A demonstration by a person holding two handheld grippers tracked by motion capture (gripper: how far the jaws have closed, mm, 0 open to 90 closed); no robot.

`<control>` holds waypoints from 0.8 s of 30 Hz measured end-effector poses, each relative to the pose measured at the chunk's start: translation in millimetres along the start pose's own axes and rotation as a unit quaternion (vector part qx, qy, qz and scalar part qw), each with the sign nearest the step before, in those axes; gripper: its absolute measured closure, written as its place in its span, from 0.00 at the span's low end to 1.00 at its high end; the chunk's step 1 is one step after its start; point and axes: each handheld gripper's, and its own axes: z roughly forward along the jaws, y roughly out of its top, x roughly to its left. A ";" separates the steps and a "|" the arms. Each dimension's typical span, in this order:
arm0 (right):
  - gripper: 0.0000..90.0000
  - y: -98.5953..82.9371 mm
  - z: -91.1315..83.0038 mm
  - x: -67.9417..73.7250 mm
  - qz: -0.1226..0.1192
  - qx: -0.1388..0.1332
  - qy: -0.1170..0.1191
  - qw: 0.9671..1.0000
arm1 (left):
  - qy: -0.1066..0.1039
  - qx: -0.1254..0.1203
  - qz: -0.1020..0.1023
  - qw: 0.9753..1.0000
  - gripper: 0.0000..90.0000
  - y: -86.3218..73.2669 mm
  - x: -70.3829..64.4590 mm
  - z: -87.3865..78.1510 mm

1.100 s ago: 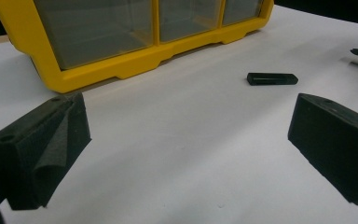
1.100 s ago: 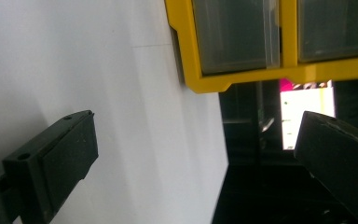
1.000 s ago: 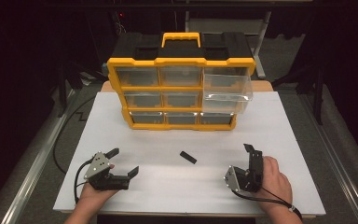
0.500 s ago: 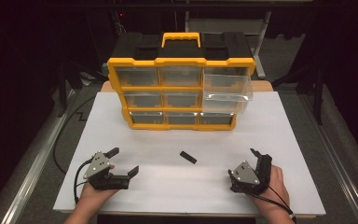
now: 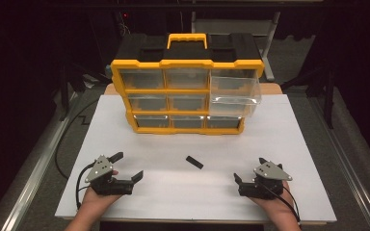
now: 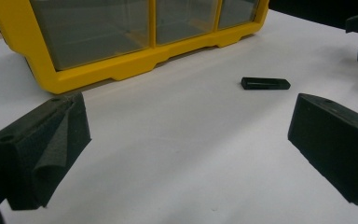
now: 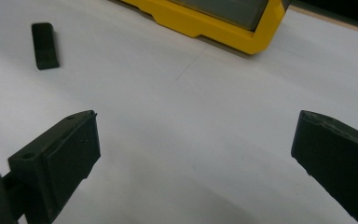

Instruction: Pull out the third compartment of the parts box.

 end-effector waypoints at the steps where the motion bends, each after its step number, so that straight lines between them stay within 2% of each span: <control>1: 0.02 0.1 0.4 -0.8 0.007 -0.004 0.007 1.000 | 0.002 0.001 0.002 1.000 0.00 -0.1 -0.3 0.4; 3: 0.02 0.7 0.9 -2.2 0.022 -0.015 0.022 0.999 | 0.002 0.006 0.003 1.000 0.00 0.0 0.0 0.8; 6: 0.01 1.5 2.0 -5.1 0.058 -0.034 0.050 0.996 | 0.002 0.008 0.002 1.000 0.00 1.0 -0.4 1.8; 8: 0.00 2.9 3.7 -7.1 0.081 -0.045 0.055 0.994 | 0.001 0.011 0.002 1.000 0.00 1.0 -0.1 2.6; 10: 0.00 5.0 4.0 -7.5 0.087 -0.056 0.059 0.993 | 0.004 0.013 -0.003 1.000 0.00 1.2 0.6 3.4; 12: 0.00 6.1 3.7 -6.6 0.077 -0.065 0.058 0.993 | 0.007 0.013 -0.009 1.000 0.00 1.5 1.4 3.6; 14: 0.00 6.9 5.1 -4.9 0.063 -0.061 0.058 0.994 | 0.012 0.015 -0.010 1.000 0.00 1.2 2.0 3.4; 24: 0.00 9.5 5.8 -2.8 0.037 -0.056 0.041 0.997 | 0.012 0.017 -0.002 1.000 0.00 0.4 0.6 3.4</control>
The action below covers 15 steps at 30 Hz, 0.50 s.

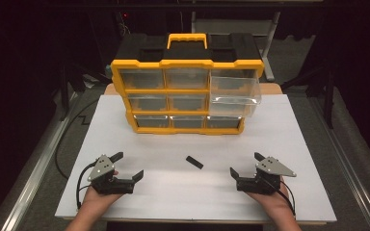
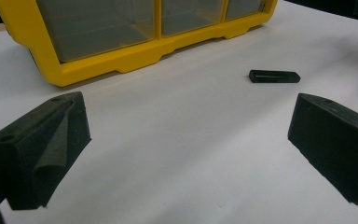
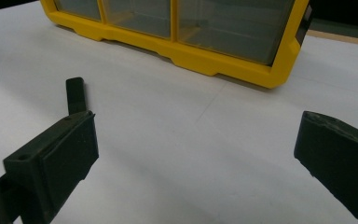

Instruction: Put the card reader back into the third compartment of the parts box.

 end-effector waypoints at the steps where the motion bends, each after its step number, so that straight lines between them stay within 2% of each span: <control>1: 0.00 -0.2 -0.5 0.3 0.003 0.001 -0.001 1.000 | 0.001 -0.002 -0.002 1.000 0.00 0.0 -0.1 -0.2; 5: 0.00 0.2 -1.9 0.6 -0.001 0.004 0.001 1.000 | 0.002 -0.011 -0.005 1.000 0.00 0.7 0.7 -0.6; 9: 0.00 0.6 -3.0 0.6 -0.006 0.006 -0.004 1.000 | 0.002 -0.008 -0.005 1.000 0.00 -0.6 1.4 -0.2; 15: 0.00 0.9 -4.5 1.0 -0.013 0.014 -0.011 1.000 | 0.003 -0.011 0.003 1.000 0.00 -0.5 -0.5 -1.7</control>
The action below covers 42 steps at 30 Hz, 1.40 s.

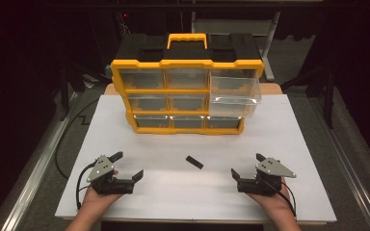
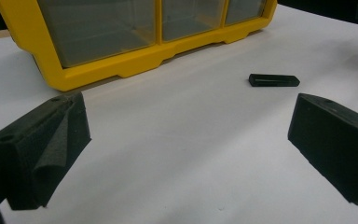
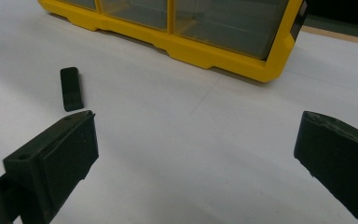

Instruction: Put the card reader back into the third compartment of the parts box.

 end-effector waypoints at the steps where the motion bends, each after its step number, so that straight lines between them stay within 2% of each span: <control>1: 0.00 0.5 -0.5 0.1 0.004 0.003 -0.001 1.000 | 0.000 -0.001 -0.001 1.000 0.00 0.0 -0.2 -0.3; 4: 0.00 1.3 -0.6 -0.8 0.003 0.008 0.003 1.000 | 0.000 0.001 0.005 1.000 0.00 -0.5 -1.1 -0.6; 12: 0.00 0.4 1.3 -3.7 0.014 0.041 0.014 0.999 | -0.001 0.003 0.005 1.000 0.00 -0.9 -1.6 0.4; 15: 0.00 0.1 3.5 -3.6 0.022 0.056 0.029 0.998 | -0.002 0.003 0.006 1.000 0.00 -1.1 -1.8 0.2; 18: 0.00 -0.6 6.2 -2.1 0.020 0.073 0.036 0.997 | -0.002 0.002 0.005 1.000 0.00 -1.0 -1.6 0.0; 28: 0.00 -1.2 10.6 2.0 0.018 0.094 0.047 0.994 | -0.005 0.003 0.005 1.000 0.00 -1.3 -2.2 0.6; 38: 0.01 4.6 18.9 14.4 0.005 0.095 0.082 0.992 | -0.007 -0.003 -0.001 1.000 0.00 -0.5 -1.8 0.4; 42: 0.00 8.0 22.4 21.0 -0.007 0.095 0.092 0.991 | -0.008 -0.003 -0.001 1.000 0.00 -0.3 -2.3 0.9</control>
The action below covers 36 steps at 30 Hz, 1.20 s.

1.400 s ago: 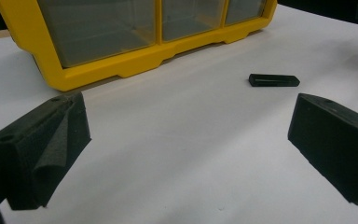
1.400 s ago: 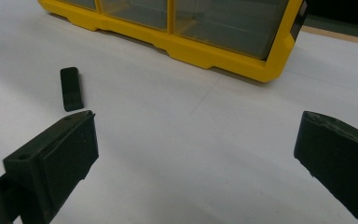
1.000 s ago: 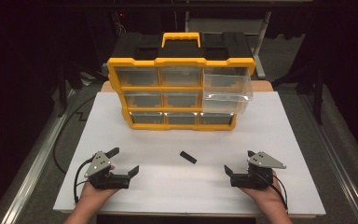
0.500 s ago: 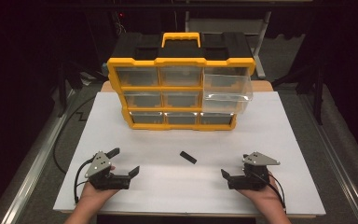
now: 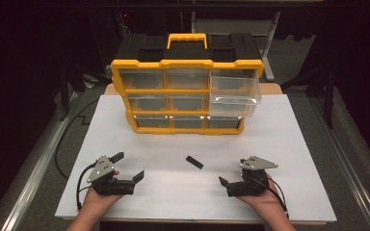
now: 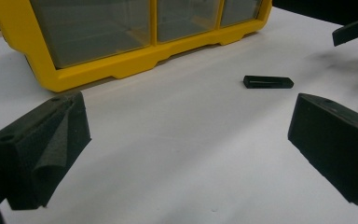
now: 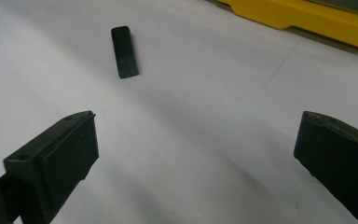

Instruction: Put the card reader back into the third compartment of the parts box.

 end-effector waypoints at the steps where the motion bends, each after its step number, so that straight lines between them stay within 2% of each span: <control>1: 0.00 0.8 0.9 1.3 0.001 0.000 0.003 1.000 | 0.000 0.000 0.000 1.000 0.00 0.0 -0.2 0.0; 19: 0.04 19.9 31.0 23.2 -0.035 0.013 0.042 0.998 | -0.004 0.000 0.002 1.000 0.00 0.2 -0.4 0.4; 36: 0.16 35.7 55.5 26.5 -0.043 0.021 0.058 0.997 | -0.006 0.001 0.004 1.000 0.00 0.2 -0.6 0.9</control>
